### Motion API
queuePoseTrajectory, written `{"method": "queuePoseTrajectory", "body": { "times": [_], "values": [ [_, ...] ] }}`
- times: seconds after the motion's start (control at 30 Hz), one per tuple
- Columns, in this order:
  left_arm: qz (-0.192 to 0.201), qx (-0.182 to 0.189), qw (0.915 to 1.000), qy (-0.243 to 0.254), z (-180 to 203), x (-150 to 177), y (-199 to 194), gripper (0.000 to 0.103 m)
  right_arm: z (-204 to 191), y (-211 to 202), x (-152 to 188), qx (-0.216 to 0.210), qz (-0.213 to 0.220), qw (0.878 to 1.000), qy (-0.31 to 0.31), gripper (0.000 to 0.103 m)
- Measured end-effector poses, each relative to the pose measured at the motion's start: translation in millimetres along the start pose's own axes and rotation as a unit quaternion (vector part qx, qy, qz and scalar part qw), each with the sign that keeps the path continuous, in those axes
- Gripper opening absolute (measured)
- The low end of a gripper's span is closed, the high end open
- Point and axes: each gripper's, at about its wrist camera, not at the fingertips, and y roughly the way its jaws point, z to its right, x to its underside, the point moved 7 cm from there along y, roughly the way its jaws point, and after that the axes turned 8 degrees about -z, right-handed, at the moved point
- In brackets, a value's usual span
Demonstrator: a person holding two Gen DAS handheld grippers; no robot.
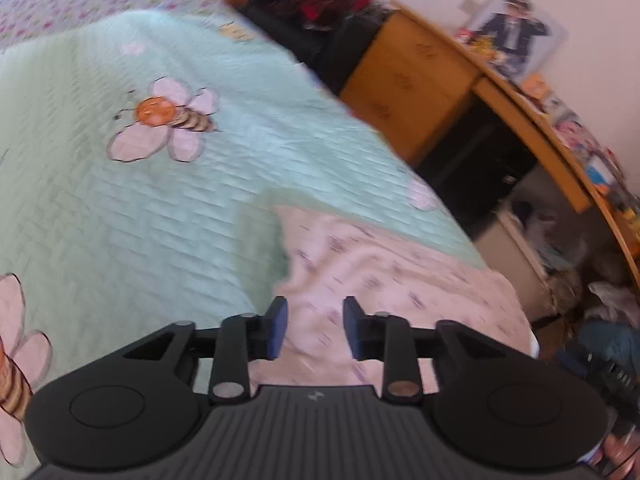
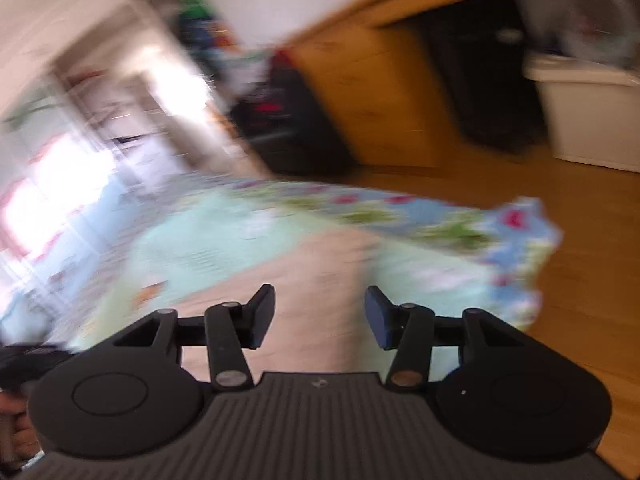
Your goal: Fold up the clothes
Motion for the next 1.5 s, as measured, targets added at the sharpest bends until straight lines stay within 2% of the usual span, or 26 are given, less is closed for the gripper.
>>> {"method": "queuePoseTrajectory", "body": {
  "times": [0.07, 0.13, 0.17, 0.2, 0.23, 0.27, 0.33, 0.4, 0.43, 0.53, 0.63, 0.73, 0.8, 0.93, 1.0, 1.07, 1.13, 1.23, 1.33, 1.4, 1.47, 1.5],
  "values": [
    [-0.035, -0.008, 0.9994, 0.001, 1, 18, 21, 0.039, -19, 12, 11, -0.035, -0.024, 0.999, -0.002, 0.058],
    [-0.076, -0.029, 0.9964, -0.024, -14, 40, 44, 0.037, -21, 37, 26, -0.045, -0.058, 0.997, 0.010, 0.059],
    [-0.090, -0.034, 0.9943, -0.046, -24, 51, 50, 0.035, -14, 49, 37, -0.031, -0.077, 0.996, 0.014, 0.059],
    [-0.091, -0.022, 0.9935, -0.065, -31, 61, 48, 0.029, -7, 57, 48, -0.011, -0.094, 0.995, 0.015, 0.057],
    [-0.087, -0.010, 0.9933, -0.076, -33, 69, 41, 0.029, 0, 60, 57, 0.000, -0.104, 0.995, 0.013, 0.048],
    [-0.075, 0.000, 0.9943, -0.076, -34, 75, 30, 0.029, 3, 56, 63, 0.006, -0.104, 0.995, 0.011, 0.046],
    [-0.041, 0.016, 0.9966, -0.070, -37, 83, 10, 0.033, -10, 36, 67, 0.028, -0.075, 0.996, -0.027, 0.049],
    [-0.018, 0.008, 0.9963, -0.084, -48, 90, -1, 0.035, -45, 27, 69, 0.021, -0.045, 0.994, -0.096, 0.055],
    [-0.013, 0.007, 0.9952, -0.097, -56, 90, -4, 0.035, -60, 30, 72, 0.006, -0.041, 0.992, -0.123, 0.061],
    [-0.003, -0.001, 0.9906, -0.137, -78, 88, -13, 0.035, -118, 54, 83, -0.014, -0.036, 0.981, -0.190, 0.064],
    [0.016, -0.021, 0.9872, -0.157, -96, 84, -32, 0.035, -176, 80, 117, 0.007, -0.032, 0.951, -0.306, 0.064],
    [0.032, -0.026, 0.9825, -0.182, -113, 91, -50, 0.035, -227, 97, 164, 0.047, -0.015, 0.895, -0.443, 0.064],
    [0.031, -0.023, 0.9807, -0.192, -121, 99, -60, 0.035, -243, 117, 184, 0.081, -0.007, 0.858, -0.507, 0.064],
    [0.021, -0.023, 0.9803, -0.195, -130, 116, -67, 0.037, -251, 159, 199, 0.139, -0.017, 0.815, -0.562, 0.062],
    [0.017, -0.021, 0.9794, -0.200, -136, 124, -67, 0.037, -260, 172, 201, 0.158, -0.006, 0.794, -0.587, 0.061],
    [0.011, -0.020, 0.9785, -0.205, -141, 129, -65, 0.037, -264, 185, 196, 0.180, -0.001, 0.775, -0.607, 0.054],
    [0.009, -0.015, 0.9777, -0.209, -142, 132, -64, 0.037, -266, 196, 192, 0.190, -0.014, 0.764, -0.616, 0.014],
    [0.008, -0.008, 0.9792, -0.203, -138, 134, -68, 0.037, -266, 181, 193, 0.185, -0.009, 0.758, -0.626, 0.013],
    [0.010, 0.006, 0.9821, -0.188, -129, 131, -71, 0.037, -271, 138, 200, 0.144, 0.016, 0.746, -0.650, 0.013],
    [0.011, 0.014, 0.9842, -0.176, -121, 127, -68, 0.037, -270, 129, 206, 0.106, -0.006, 0.740, -0.664, 0.013],
    [0.012, 0.015, 0.9859, -0.166, -112, 120, -63, 0.037, -258, 141, 210, 0.101, -0.043, 0.735, -0.669, 0.014],
    [0.012, 0.016, 0.9868, -0.161, -107, 117, -61, 0.037, -250, 148, 210, 0.100, -0.061, 0.738, -0.664, 0.017]
  ]
}}
